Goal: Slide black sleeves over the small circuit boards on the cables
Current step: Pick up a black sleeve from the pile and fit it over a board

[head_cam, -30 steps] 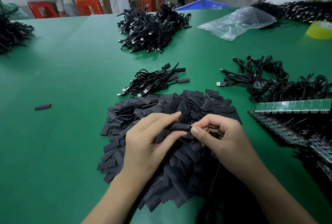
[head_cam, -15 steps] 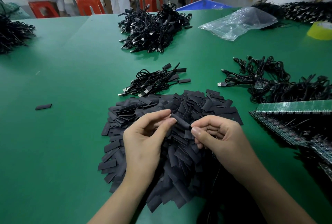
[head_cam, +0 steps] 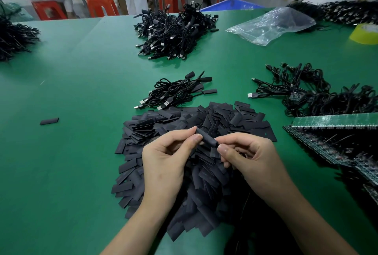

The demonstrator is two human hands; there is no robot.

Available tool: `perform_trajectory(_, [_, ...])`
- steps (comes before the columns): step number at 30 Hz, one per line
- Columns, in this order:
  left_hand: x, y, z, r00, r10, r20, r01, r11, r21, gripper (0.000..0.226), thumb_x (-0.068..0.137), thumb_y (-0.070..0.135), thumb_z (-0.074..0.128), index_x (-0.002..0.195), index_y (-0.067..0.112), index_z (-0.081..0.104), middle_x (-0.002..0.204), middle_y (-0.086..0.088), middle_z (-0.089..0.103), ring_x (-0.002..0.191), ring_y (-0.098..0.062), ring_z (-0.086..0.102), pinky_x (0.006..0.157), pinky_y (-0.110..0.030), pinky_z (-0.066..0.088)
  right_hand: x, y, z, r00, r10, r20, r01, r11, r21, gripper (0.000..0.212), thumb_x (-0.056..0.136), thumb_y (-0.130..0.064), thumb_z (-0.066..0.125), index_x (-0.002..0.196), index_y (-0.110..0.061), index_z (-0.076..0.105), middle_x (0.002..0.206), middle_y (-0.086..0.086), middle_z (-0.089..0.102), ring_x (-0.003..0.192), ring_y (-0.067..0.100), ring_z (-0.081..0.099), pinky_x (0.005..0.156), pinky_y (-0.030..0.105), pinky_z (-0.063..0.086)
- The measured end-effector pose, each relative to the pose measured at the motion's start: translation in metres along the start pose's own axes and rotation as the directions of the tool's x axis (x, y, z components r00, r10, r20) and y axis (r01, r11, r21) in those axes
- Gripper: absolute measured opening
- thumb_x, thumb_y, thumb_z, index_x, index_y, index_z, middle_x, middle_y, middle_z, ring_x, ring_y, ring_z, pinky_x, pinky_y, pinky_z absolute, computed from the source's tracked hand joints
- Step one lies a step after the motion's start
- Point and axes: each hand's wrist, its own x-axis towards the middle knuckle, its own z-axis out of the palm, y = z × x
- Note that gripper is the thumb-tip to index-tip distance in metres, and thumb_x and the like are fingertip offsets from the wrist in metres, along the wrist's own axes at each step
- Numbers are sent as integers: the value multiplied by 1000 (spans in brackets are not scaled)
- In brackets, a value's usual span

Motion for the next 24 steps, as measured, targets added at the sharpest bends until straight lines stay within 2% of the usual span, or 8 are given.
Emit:
perform_trajectory(5, [-2, -1, -1, 999, 38, 8, -38, 999, 23, 18, 78, 19, 81, 94, 28, 83, 90, 1, 80, 84, -10, 76, 77, -17, 56, 0, -1, 0, 1000, -23, -13, 23, 1000, -10, 16, 87, -23, 71, 95, -35, 78, 73, -1, 72, 63, 8, 66, 63, 17, 52])
perform_trajectory(9, [-3, -3, -4, 985, 160, 61, -169, 966, 197, 28, 78, 22, 84, 105, 23, 80, 98, 4, 78, 91, -13, 75, 84, -21, 55, 0, -2, 1, 999, -31, -19, 30, 999, -23, 14, 86, -26, 72, 94, -36, 78, 72, -2, 72, 63, 8, 66, 64, 20, 53])
perform_trajectory(13, [-3, -2, -4, 962, 243, 128, -273, 895, 353, 46, 76, 30, 89, 118, 19, 76, 110, 9, 75, 101, -12, 72, 91, -22, 54, -1, -2, 2, 997, -57, -55, 53, 996, -74, 13, 85, -38, 69, 96, -38, 76, 73, -4, 72, 64, 7, 66, 65, 22, 53])
perform_trajectory(15, [-2, -2, -4, 962, 225, 153, -265, 900, 345, 50, 76, 31, 88, 122, 19, 74, 114, 9, 74, 105, -14, 72, 93, -25, 55, -1, -2, 1, 995, -60, -76, 53, 995, -86, 15, 84, -41, 69, 97, -36, 76, 74, -5, 73, 65, 7, 66, 65, 22, 53])
perform_trajectory(20, [-1, -3, -5, 953, 226, 201, -281, 905, 319, 55, 77, 26, 87, 129, 22, 69, 116, 11, 71, 109, -18, 70, 97, -30, 55, 0, -3, 0, 992, -63, -110, 57, 997, -54, 9, 89, -28, 70, 94, -33, 75, 73, -1, 71, 65, 9, 66, 64, 20, 51])
perform_trajectory(24, [0, -4, -3, 944, 237, 231, -305, 895, 327, 59, 80, 25, 85, 135, 20, 65, 121, 11, 69, 111, -19, 70, 96, -27, 54, 0, -8, -5, 986, -78, -148, 72, 996, -44, 8, 90, -24, 71, 95, -30, 74, 74, -2, 69, 67, 7, 63, 64, 19, 51])
